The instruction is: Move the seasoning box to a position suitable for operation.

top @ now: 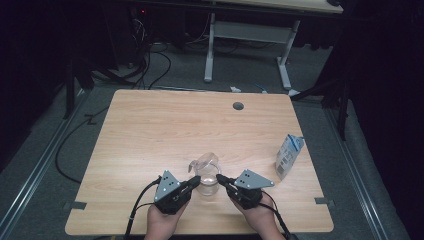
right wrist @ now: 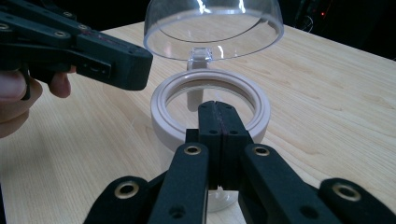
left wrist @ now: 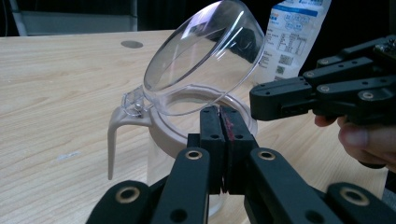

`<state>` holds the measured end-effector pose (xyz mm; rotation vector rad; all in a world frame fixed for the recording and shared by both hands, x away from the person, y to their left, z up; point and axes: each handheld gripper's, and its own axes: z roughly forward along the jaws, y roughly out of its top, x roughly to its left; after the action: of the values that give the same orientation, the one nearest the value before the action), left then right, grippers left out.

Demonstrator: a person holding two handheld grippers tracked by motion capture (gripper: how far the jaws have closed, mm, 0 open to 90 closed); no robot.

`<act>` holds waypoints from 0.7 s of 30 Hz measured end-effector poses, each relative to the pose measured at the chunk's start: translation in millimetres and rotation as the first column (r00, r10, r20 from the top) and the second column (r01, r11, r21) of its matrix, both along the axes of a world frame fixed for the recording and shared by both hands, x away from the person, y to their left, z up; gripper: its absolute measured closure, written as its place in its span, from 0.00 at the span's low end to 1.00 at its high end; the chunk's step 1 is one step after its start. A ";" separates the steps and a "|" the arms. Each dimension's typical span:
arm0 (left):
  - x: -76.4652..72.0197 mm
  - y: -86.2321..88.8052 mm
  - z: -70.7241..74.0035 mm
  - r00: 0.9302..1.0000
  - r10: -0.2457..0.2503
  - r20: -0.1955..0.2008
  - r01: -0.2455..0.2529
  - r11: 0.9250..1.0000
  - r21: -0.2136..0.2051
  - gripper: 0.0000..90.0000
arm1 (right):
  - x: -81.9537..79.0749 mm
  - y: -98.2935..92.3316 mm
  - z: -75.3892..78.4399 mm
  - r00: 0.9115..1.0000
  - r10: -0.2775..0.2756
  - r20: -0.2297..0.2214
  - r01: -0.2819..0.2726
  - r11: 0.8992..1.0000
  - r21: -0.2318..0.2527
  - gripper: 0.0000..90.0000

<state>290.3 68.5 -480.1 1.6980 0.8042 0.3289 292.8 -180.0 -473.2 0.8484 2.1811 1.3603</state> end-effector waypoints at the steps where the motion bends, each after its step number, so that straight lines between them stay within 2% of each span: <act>1: 0.0 0.0 0.0 1.000 0.000 0.000 0.000 1.000 0.000 0.98 | 0.0 0.0 0.0 1.000 0.000 0.000 0.000 1.000 0.000 1.00; 10: 5.3 7.8 1.9 0.999 0.037 -0.003 -0.037 0.999 -0.035 0.98 | -0.5 0.1 -0.5 1.000 0.000 0.006 0.000 1.000 -0.001 1.00; 21: 9.6 14.4 1.7 0.997 0.075 0.000 -0.075 0.996 -0.039 0.97 | -0.4 -0.3 -0.7 1.000 0.002 0.006 -0.002 1.000 0.002 1.00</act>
<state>299.9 83.0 -478.5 1.6341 0.8698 0.3640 292.4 -180.3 -473.9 0.8416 2.1774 1.3645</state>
